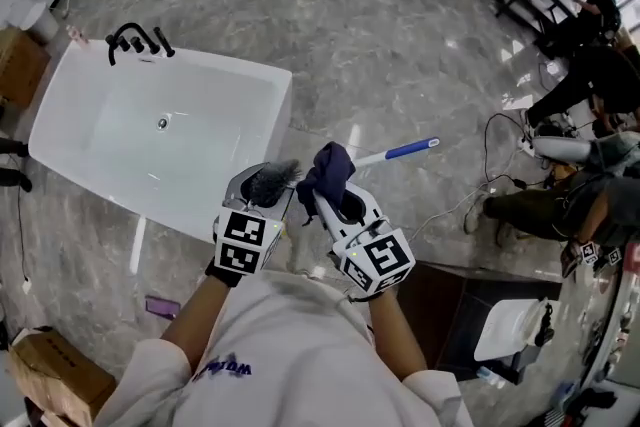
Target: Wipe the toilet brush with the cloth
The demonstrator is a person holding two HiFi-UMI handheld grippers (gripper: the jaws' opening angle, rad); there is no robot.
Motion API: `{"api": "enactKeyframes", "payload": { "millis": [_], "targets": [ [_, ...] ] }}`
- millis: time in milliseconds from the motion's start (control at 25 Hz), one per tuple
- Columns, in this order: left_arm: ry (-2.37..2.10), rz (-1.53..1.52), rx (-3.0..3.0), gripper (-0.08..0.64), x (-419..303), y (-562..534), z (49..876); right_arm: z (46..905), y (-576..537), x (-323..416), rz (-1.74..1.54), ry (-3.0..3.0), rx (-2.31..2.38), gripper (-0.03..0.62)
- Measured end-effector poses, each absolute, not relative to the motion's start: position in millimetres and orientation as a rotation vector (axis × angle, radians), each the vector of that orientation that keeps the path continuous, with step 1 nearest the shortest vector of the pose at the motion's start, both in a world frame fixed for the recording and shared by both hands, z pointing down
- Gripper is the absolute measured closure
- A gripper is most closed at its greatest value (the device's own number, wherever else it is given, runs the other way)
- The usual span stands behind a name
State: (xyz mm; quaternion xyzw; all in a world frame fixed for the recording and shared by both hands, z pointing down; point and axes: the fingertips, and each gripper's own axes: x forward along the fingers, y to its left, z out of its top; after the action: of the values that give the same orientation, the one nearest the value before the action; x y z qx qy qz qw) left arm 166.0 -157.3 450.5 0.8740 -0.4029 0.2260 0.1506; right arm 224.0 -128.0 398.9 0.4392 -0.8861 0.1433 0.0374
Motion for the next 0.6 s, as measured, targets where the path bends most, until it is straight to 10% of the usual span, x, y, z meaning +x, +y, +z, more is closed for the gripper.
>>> {"api": "enactKeyframes", "payload": {
  "millis": [600],
  "targets": [
    [-1.038,0.538,2.593,0.364,134,-302,452,369,-297,375,0.226,-2.14,2.105,0.532]
  ]
}}
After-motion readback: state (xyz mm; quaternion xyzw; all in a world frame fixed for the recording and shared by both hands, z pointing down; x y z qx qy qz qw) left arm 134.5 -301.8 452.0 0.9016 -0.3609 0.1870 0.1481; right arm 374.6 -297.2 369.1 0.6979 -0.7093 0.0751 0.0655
